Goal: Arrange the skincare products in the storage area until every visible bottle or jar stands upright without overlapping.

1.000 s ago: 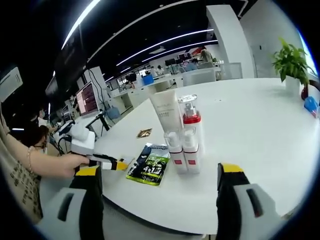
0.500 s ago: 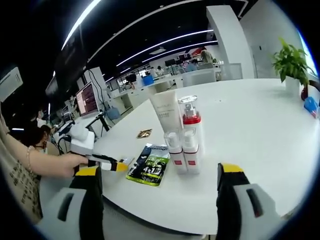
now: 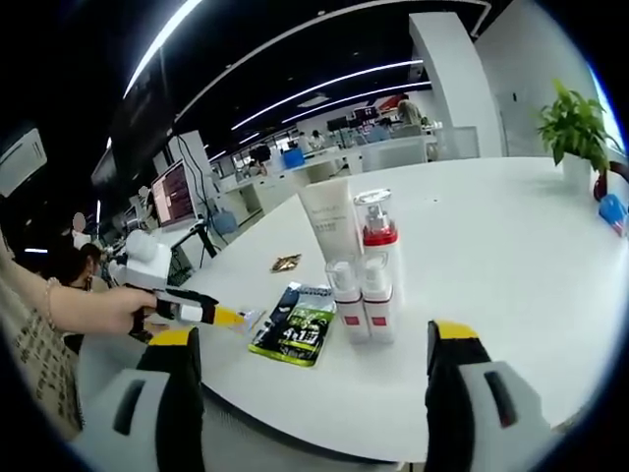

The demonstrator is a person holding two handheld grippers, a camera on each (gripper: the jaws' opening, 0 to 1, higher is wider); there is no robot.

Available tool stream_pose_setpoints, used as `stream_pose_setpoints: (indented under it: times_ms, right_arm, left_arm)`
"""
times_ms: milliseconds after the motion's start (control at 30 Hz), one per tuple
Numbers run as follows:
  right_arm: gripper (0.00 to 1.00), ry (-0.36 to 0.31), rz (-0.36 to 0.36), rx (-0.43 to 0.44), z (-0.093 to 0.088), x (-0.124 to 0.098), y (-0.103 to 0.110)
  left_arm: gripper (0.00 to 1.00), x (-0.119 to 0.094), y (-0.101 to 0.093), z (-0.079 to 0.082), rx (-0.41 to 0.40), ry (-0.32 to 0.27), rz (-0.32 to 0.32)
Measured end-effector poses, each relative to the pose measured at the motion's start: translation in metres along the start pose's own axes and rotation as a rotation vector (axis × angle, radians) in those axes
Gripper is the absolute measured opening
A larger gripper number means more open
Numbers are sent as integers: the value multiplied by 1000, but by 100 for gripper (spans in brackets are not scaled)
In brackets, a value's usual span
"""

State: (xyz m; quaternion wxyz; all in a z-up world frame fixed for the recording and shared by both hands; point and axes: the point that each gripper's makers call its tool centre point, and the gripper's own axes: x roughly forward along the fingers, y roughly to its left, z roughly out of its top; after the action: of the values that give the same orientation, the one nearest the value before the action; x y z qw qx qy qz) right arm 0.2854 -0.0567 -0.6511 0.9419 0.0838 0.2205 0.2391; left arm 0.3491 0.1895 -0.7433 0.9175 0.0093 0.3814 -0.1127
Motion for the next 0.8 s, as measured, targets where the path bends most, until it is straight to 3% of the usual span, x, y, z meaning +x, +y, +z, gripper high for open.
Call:
stream_pose_setpoints:
  times_ms: [267, 433, 567, 800]
  right_arm:
    - [96, 2, 5, -13, -1, 0, 2]
    - [96, 1, 3, -15, -1, -1, 2]
    - [96, 2, 4, -18, -1, -1, 2]
    - [96, 2, 7, -20, -1, -1, 2]
  left_arm:
    - [66, -17, 1, 4, 6, -28, -59]
    - [68, -28, -5, 6, 84, -46, -130]
    - [74, -37, -7, 6, 91, -58, -168]
    - [79, -48, 0, 4, 94, -75, -192]
